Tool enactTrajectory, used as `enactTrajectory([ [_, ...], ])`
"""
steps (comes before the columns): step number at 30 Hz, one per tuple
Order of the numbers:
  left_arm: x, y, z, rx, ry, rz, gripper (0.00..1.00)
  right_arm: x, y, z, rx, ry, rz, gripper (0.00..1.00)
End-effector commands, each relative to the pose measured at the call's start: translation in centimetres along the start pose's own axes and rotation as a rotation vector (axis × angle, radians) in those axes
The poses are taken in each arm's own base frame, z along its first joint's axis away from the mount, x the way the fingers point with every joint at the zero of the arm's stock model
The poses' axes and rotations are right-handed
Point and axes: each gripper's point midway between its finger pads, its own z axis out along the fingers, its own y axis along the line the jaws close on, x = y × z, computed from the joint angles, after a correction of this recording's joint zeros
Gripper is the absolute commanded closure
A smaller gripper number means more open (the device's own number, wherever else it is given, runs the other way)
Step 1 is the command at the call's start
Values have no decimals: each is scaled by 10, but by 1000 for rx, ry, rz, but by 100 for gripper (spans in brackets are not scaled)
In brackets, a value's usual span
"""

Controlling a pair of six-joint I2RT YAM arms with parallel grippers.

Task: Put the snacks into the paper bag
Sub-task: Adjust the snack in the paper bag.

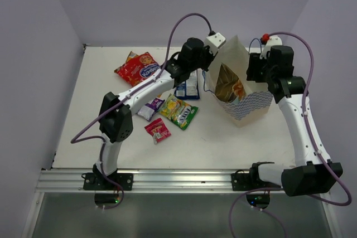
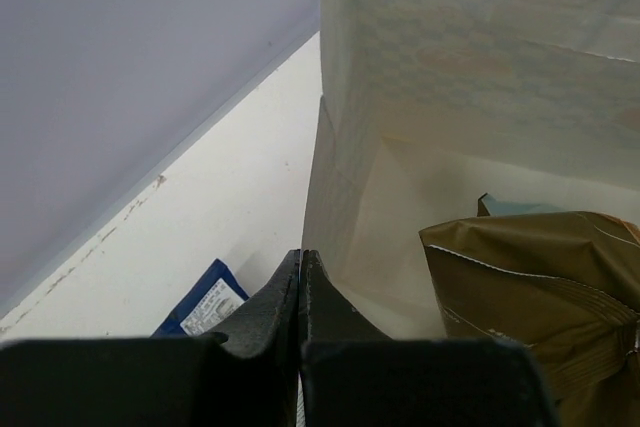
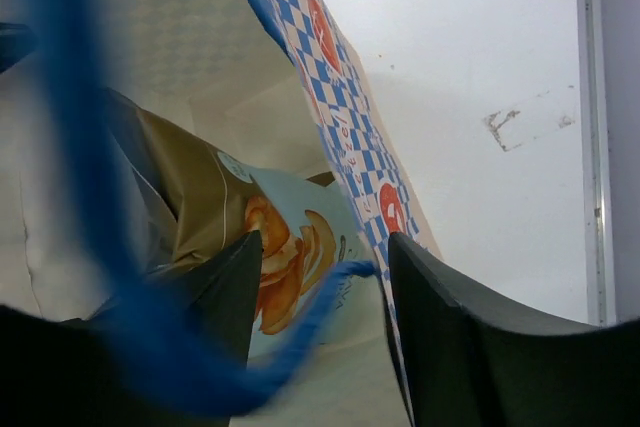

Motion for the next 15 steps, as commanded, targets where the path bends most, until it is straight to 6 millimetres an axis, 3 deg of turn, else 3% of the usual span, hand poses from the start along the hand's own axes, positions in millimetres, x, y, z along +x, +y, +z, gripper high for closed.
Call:
enactTrajectory([
  [1,-69,8,-36,-48,-162,4,100,-34,8,-33,-29,-105,26,42],
  [3,-67,3,-41,-55,-144,8,100,-41,7,-46,-12,-131,51,36],
  [9,-58,-7,-51,-75,-104,-35,100,-60,12,-82,-8,-210,88,32],
  [10,-57,-7,-53,-81,-101,-42,100,-62,6,-87,24,-224,94,25],
  [15,-55,-8,-62,-96,-85,-76,100,-70,-17,-103,144,-268,118,22],
])
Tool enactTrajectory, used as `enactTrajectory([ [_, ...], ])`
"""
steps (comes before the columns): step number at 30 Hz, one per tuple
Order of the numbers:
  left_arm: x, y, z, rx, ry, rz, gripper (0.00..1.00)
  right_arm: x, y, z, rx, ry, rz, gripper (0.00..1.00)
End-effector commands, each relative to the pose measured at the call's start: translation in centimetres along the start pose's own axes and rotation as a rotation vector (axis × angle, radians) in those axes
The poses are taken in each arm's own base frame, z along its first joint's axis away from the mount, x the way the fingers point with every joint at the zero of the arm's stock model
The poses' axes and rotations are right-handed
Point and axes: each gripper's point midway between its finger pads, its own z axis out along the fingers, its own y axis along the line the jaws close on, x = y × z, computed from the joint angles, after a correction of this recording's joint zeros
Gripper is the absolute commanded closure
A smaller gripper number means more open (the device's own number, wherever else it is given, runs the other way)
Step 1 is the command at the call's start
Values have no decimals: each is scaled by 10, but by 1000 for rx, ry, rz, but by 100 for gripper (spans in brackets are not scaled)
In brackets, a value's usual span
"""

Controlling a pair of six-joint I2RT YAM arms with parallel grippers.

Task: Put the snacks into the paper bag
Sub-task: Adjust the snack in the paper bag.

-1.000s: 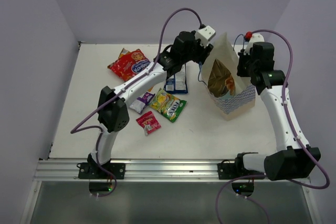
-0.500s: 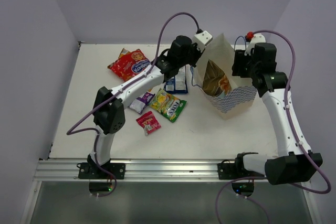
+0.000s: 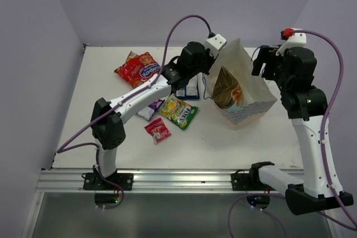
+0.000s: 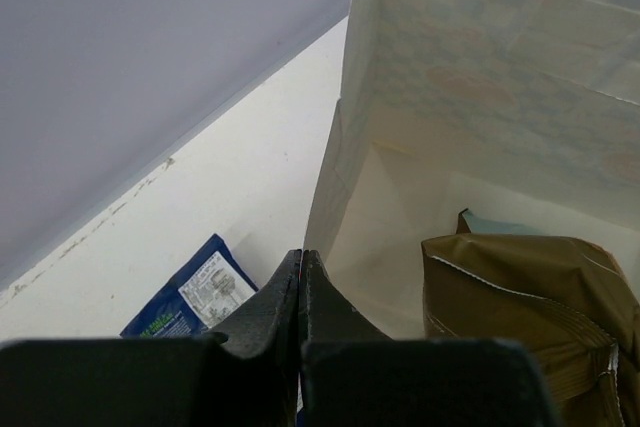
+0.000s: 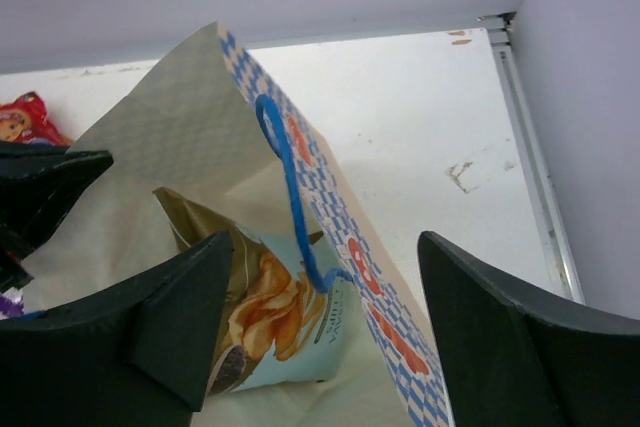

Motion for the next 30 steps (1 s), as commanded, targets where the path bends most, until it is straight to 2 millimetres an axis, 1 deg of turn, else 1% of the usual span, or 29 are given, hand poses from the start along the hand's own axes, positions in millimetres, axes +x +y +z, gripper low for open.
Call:
enactTrajectory([
  [1,-32,9,-23,-40,-62,-58,100,-15,-21,-15,120,-49,30,21],
  [2,-30,9,-23,-39,-53,-58,100,-19,-27,-18,152,-65,34,13],
  [5,-31,8,-28,-42,-50,-57,100,-29,-39,-29,211,-112,46,11],
  [8,-29,9,-30,-52,-42,-89,100,-38,-35,-37,183,-152,54,11],
  [9,-28,8,-30,-51,-38,-93,100,-44,-29,-43,143,-182,59,11],
  [12,-26,9,-32,-58,-29,-106,100,-57,-25,-55,103,-241,51,9],
  [14,-25,11,-34,-67,-18,-117,100,-63,-14,-62,35,-256,42,11],
  [15,-23,10,-34,-68,-11,-120,100,-69,-7,-68,-6,-273,34,12],
  [16,-24,12,-35,-74,-10,-121,100,-69,11,-70,-109,-264,22,14],
  [17,-23,12,-37,-79,-6,-128,100,-69,22,-71,-169,-255,20,15],
  [18,-23,12,-37,-85,-3,-132,100,-65,34,-66,-227,-218,20,15],
  [19,-23,13,-39,-85,-2,-135,100,-59,54,-68,-344,-180,9,19],
  [20,-23,13,-39,-88,0,-142,100,-54,60,-65,-372,-145,26,21],
  [21,-23,13,-40,-91,1,-146,100,-46,64,-64,-391,-97,30,25],
  [22,-22,13,-41,-91,4,-150,100,-40,67,-57,-398,-61,33,29],
  [23,-22,13,-41,-91,4,-158,100,-35,68,-54,-401,-39,37,33],
  [27,-17,10,-39,-88,10,-174,100,-16,77,-43,-398,27,49,35],
  [28,-16,8,-39,-83,10,-177,100,-12,82,-41,-400,40,44,35],
  [29,-15,8,-37,-85,11,-183,100,-2,85,-32,-394,78,40,35],
  [30,-15,7,-36,-82,10,-187,100,3,85,-27,-371,94,33,36],
])
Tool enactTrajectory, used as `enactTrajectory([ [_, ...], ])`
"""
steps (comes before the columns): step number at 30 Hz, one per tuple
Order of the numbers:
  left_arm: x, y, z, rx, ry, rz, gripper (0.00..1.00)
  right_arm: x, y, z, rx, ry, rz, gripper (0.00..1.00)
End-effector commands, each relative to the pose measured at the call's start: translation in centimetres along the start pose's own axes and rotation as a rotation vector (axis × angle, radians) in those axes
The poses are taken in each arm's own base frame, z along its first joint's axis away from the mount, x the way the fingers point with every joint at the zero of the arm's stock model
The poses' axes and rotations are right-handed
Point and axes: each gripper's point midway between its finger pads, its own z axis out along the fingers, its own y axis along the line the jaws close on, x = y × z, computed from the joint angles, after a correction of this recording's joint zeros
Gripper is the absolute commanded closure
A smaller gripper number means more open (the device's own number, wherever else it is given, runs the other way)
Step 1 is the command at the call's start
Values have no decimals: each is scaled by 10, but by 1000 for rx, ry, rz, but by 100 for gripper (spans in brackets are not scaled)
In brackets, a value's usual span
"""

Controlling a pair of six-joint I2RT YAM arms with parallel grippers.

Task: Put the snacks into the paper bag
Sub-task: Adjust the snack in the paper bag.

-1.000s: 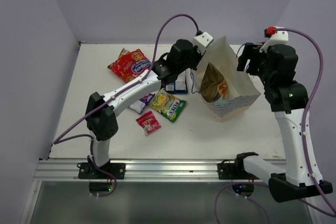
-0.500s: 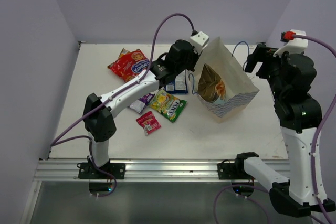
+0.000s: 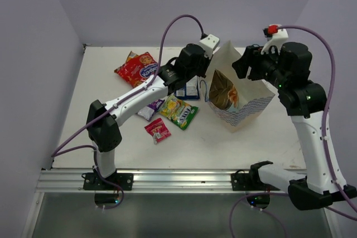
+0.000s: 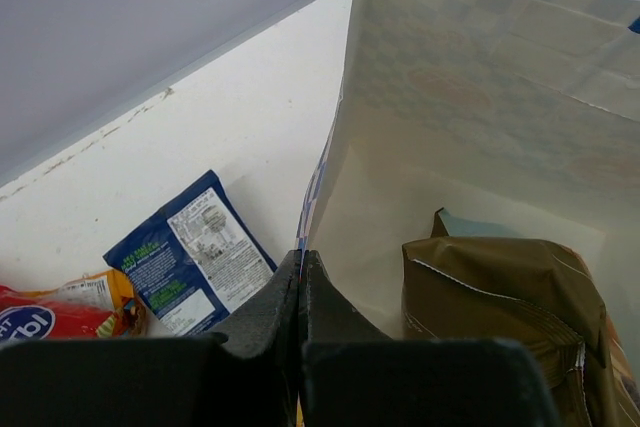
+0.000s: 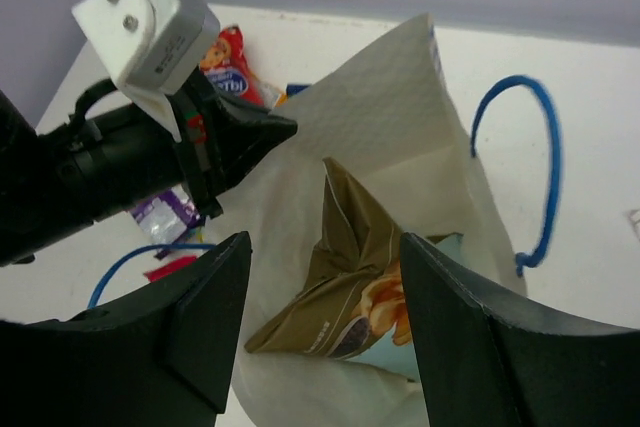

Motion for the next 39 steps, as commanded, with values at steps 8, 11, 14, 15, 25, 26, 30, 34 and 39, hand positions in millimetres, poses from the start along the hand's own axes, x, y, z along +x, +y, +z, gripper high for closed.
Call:
enactTrajectory([
  [8,-30,-7,-10,25,-91,-71,100,66,-5,61,138,181,-7,37],
  [11,-28,-8,-7,23,-86,-71,100,77,-2,81,194,201,-58,37],
  [14,-27,-9,-6,26,-85,-75,100,84,-3,97,236,207,-76,38],
  [15,-27,-9,-5,29,-83,-77,100,88,-1,103,242,214,-82,38],
  [25,-18,-9,2,20,-66,-79,100,104,1,130,296,238,-103,44],
  [26,-18,-9,2,19,-66,-78,100,107,1,133,295,246,-106,46],
  [30,-17,-7,4,13,-65,-78,100,116,10,139,255,267,-113,46],
  [34,-15,-5,4,-1,-62,-88,100,125,13,142,232,282,-111,47],
  [39,-3,4,5,-24,-42,-121,100,144,1,142,278,303,-124,51],
])
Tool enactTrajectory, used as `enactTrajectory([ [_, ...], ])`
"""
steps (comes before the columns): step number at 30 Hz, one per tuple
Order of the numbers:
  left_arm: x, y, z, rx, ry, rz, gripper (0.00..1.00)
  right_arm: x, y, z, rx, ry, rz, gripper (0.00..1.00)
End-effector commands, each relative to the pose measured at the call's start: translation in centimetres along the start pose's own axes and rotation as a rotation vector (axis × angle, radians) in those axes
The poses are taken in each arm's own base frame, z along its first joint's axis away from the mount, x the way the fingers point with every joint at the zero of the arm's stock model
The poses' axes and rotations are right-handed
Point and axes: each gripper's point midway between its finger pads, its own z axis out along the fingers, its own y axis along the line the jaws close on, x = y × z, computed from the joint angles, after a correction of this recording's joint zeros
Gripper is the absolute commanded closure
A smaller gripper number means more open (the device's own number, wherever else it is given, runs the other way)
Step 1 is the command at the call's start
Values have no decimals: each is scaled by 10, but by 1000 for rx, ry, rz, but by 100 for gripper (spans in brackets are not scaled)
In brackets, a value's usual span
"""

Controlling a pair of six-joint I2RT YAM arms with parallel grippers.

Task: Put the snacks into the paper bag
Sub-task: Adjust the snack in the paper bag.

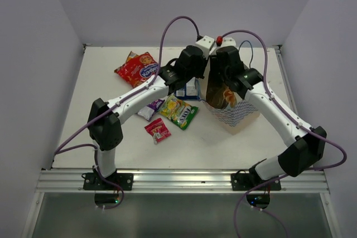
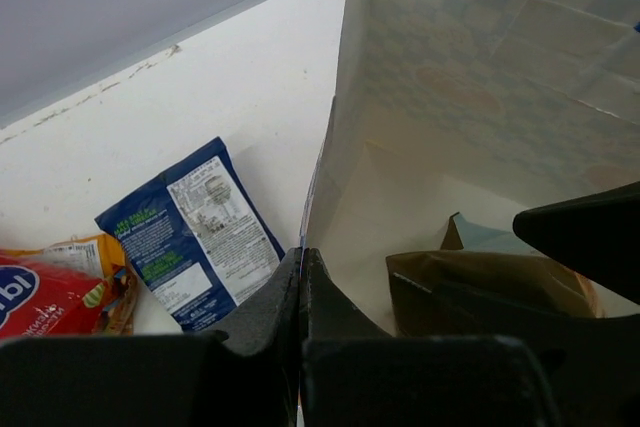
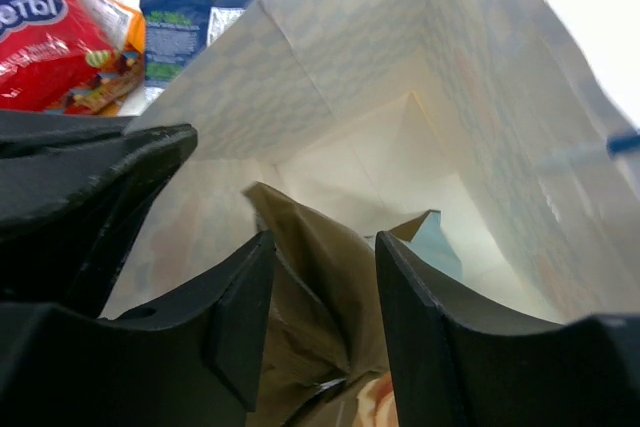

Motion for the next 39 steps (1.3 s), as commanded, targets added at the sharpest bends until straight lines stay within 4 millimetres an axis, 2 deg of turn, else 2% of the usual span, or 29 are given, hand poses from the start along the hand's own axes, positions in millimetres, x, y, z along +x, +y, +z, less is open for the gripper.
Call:
enactTrajectory([
  [1,-25,-6,-7,25,-88,-75,100,14,3,6,2,13,-18,52],
  [4,-19,2,-8,19,-83,-112,100,22,-3,9,16,5,10,54],
  [6,-14,5,-7,15,-82,-126,100,21,-3,9,8,-7,13,54],
  [12,-17,4,-10,30,-89,-153,100,25,3,10,-22,8,-3,58],
  [16,-23,7,-13,23,-104,-159,100,26,-5,6,3,8,-14,68],
  [20,-24,9,-14,18,-106,-167,100,26,-12,-2,21,9,-19,89],
  [23,-23,15,-14,0,-104,-175,100,18,-23,-15,45,-19,-2,100],
  [28,-17,23,-9,-22,-85,-210,100,8,-48,-49,82,-93,82,100],
  [33,-11,31,-3,-44,-59,-250,100,22,-74,-73,146,-134,156,100],
  [34,-10,33,-2,-49,-55,-260,100,33,-79,-72,169,-127,178,100],
  [36,-9,34,0,-53,-55,-270,100,35,-87,-85,175,-179,233,100],
  [37,-9,33,0,-50,-54,-275,100,47,-90,-84,186,-177,254,100],
  [39,-13,30,2,-39,-62,-277,100,46,-95,-95,172,-245,309,100],
])
